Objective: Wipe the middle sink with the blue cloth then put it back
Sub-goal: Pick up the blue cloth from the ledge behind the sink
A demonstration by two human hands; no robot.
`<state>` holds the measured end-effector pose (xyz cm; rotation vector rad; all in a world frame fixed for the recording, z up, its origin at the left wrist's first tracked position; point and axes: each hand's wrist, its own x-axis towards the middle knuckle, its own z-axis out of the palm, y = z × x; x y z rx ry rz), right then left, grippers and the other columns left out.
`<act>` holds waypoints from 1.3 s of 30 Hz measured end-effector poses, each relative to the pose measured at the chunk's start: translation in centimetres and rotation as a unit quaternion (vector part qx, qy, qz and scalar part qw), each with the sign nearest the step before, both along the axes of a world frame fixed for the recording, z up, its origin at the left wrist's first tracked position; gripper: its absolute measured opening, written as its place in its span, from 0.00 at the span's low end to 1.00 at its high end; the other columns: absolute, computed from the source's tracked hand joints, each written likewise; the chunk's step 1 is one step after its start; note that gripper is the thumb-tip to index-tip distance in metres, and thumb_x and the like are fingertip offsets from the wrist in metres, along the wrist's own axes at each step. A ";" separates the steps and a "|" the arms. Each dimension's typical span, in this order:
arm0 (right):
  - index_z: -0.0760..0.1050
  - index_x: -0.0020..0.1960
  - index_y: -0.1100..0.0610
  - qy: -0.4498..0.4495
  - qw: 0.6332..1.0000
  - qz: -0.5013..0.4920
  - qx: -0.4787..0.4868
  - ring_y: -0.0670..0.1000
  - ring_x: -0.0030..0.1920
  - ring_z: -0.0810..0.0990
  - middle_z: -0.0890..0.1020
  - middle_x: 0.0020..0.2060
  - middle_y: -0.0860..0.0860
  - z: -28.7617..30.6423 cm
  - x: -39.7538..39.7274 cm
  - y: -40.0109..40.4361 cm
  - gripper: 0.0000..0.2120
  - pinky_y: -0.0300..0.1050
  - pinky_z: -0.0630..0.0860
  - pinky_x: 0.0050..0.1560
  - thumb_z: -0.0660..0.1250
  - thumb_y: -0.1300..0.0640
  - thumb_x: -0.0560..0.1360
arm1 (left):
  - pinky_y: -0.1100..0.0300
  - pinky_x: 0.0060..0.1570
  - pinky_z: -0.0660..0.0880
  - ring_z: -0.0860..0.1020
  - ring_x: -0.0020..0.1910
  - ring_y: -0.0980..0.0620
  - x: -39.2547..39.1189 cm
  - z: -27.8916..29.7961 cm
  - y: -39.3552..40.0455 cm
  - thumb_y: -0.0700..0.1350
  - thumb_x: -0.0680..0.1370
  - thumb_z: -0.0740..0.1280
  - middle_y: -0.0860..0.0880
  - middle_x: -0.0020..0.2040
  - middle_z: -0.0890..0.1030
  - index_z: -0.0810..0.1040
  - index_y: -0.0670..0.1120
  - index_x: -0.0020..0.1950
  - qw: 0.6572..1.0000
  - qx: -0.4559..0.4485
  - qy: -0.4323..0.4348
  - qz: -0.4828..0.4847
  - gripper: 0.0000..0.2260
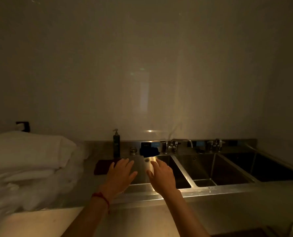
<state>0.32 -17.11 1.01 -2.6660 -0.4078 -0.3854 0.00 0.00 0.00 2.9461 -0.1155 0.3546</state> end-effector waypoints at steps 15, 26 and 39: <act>0.61 0.71 0.52 -0.012 1.000 0.004 0.019 0.52 0.71 0.61 0.63 0.72 0.52 -1.1 5.4 -1.5 0.24 0.49 0.57 0.69 0.55 0.44 0.78 | 0.49 0.76 0.49 0.51 0.78 0.53 4.7 -0.9 -1.4 0.58 0.82 0.52 0.51 0.79 0.55 0.54 0.52 0.78 1.000 0.005 -0.005 0.002 0.26; 0.59 0.72 0.52 -0.017 1.000 -0.022 0.010 0.52 0.72 0.57 0.62 0.72 0.53 -2.4 15.9 -0.2 0.24 0.50 0.55 0.71 0.54 0.44 0.78 | 0.50 0.76 0.49 0.50 0.78 0.53 14.8 -0.9 -0.7 0.57 0.83 0.51 0.51 0.79 0.54 0.53 0.51 0.79 0.999 0.026 -0.008 -0.021 0.26; 0.59 0.72 0.52 -0.026 0.998 -0.057 0.031 0.50 0.72 0.58 0.61 0.73 0.51 -3.5 29.1 0.7 0.24 0.48 0.55 0.71 0.56 0.45 0.78 | 0.51 0.76 0.48 0.50 0.78 0.53 29.5 -1.7 0.1 0.56 0.83 0.50 0.51 0.79 0.53 0.52 0.50 0.79 0.997 0.034 -0.010 -0.062 0.25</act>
